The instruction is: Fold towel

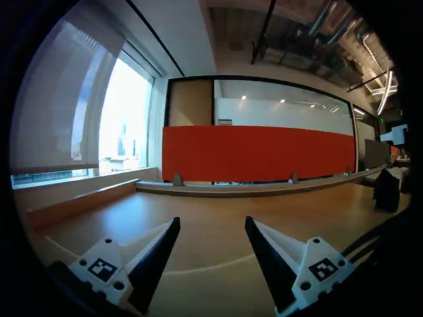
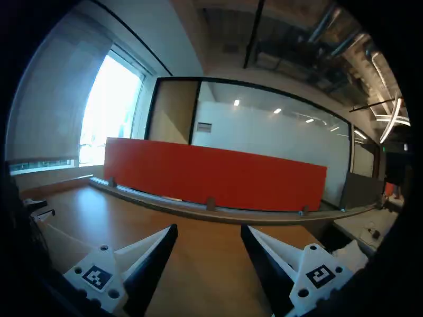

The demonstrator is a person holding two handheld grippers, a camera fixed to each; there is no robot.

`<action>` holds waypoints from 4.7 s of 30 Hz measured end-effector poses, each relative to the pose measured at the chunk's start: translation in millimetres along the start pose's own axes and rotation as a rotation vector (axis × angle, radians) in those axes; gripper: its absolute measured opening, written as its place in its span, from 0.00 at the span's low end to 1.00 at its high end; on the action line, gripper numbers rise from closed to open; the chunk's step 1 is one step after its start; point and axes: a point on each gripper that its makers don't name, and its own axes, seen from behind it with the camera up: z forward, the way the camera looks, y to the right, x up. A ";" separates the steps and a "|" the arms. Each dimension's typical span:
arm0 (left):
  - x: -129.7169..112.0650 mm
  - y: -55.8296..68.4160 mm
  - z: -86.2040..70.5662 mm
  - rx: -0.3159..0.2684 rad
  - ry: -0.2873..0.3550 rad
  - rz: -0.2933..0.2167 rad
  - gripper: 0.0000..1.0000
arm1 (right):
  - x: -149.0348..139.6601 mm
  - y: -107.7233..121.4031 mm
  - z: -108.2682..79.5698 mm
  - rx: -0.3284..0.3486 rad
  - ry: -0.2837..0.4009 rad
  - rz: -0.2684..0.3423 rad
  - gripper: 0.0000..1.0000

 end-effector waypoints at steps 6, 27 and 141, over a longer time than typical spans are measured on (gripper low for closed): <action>-3.0 1.7 0.9 -0.001 -0.005 0.013 0.91 | -0.4 -0.9 0.5 0.001 0.001 0.000 0.92; -4.7 1.2 1.5 -0.001 -0.009 0.016 0.91 | -5.0 12.8 0.8 -0.006 0.010 0.003 0.92; -7.5 1.1 0.3 -0.001 -0.009 0.017 0.91 | -138.7 54.7 -9.7 -0.073 0.052 0.140 0.95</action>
